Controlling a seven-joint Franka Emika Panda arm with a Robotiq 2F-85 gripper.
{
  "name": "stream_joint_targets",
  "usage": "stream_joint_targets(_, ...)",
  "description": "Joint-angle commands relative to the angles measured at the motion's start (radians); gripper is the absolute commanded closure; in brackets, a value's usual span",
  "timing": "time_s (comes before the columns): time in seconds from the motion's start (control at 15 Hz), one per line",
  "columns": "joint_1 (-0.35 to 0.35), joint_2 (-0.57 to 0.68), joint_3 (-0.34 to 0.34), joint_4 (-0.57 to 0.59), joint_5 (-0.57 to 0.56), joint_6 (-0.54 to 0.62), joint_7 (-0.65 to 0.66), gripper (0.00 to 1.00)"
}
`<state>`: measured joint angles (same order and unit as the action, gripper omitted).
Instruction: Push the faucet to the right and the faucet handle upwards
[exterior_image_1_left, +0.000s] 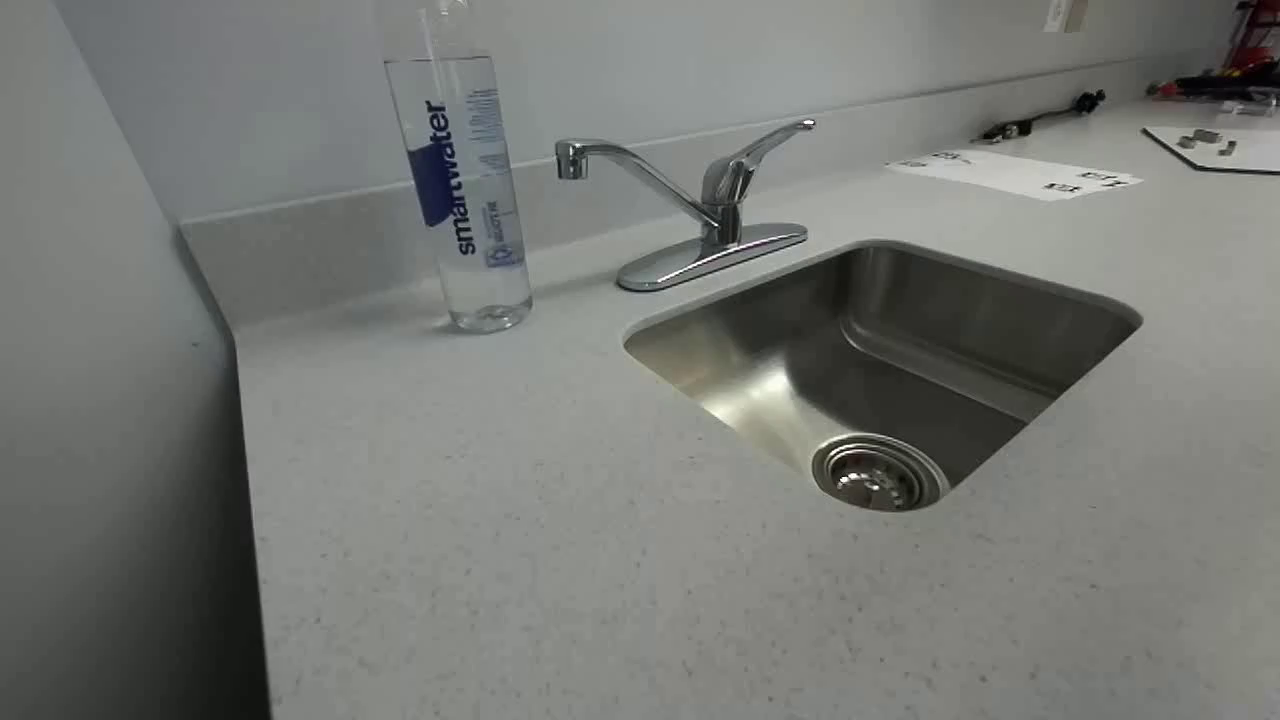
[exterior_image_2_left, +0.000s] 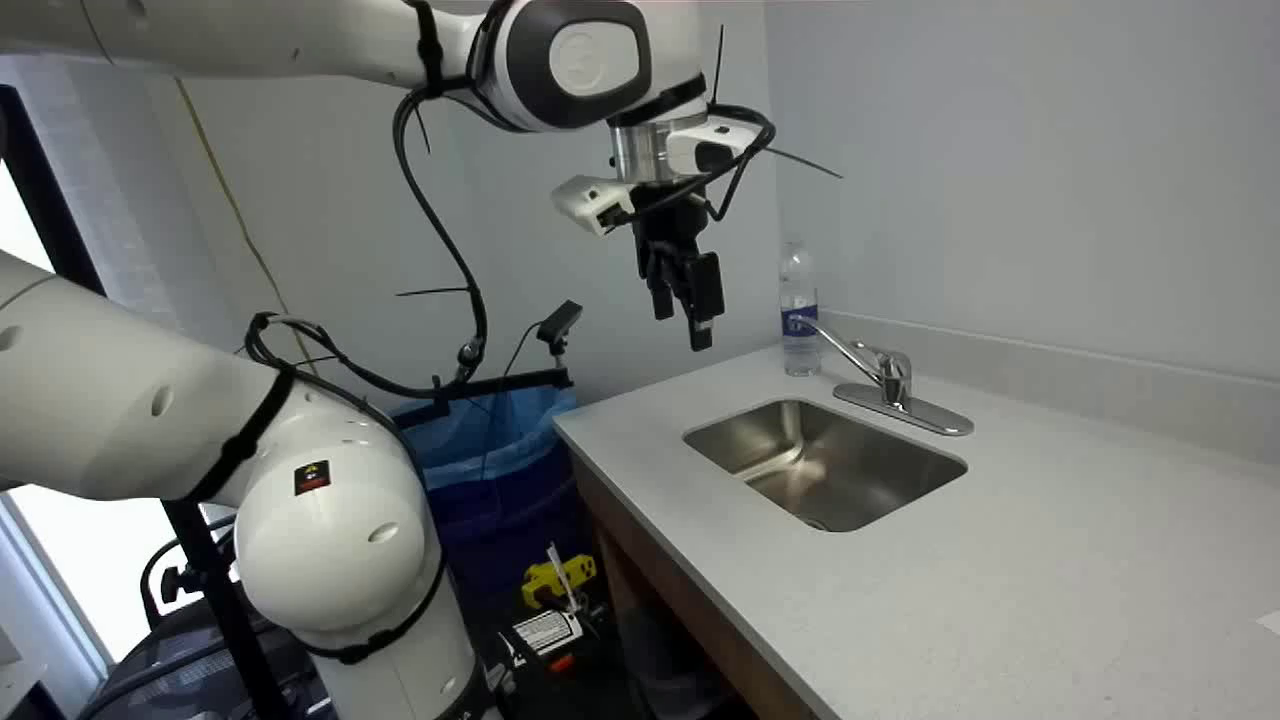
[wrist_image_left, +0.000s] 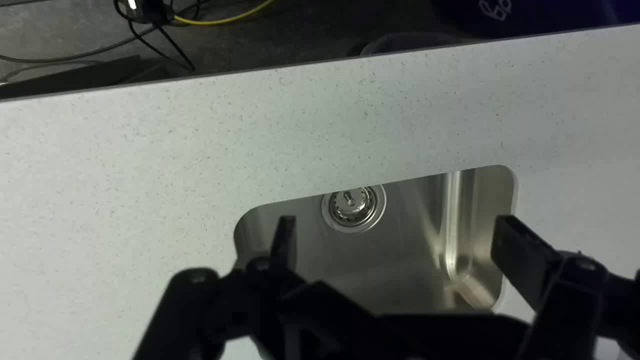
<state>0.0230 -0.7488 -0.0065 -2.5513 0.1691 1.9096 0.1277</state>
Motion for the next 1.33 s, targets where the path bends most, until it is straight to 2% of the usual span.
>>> stream_joint_targets(0.0, -0.012, 0.003, 0.009, 0.003, 0.007, -0.004, -0.007, 0.00)
stream_joint_targets(0.87, -0.012, 0.003, 0.009, 0.003, 0.007, -0.004, -0.007, 0.00)
stream_joint_targets(1.27, 0.003, 0.121, 0.055, 0.040, 0.004, 0.048, 0.012, 0.00)
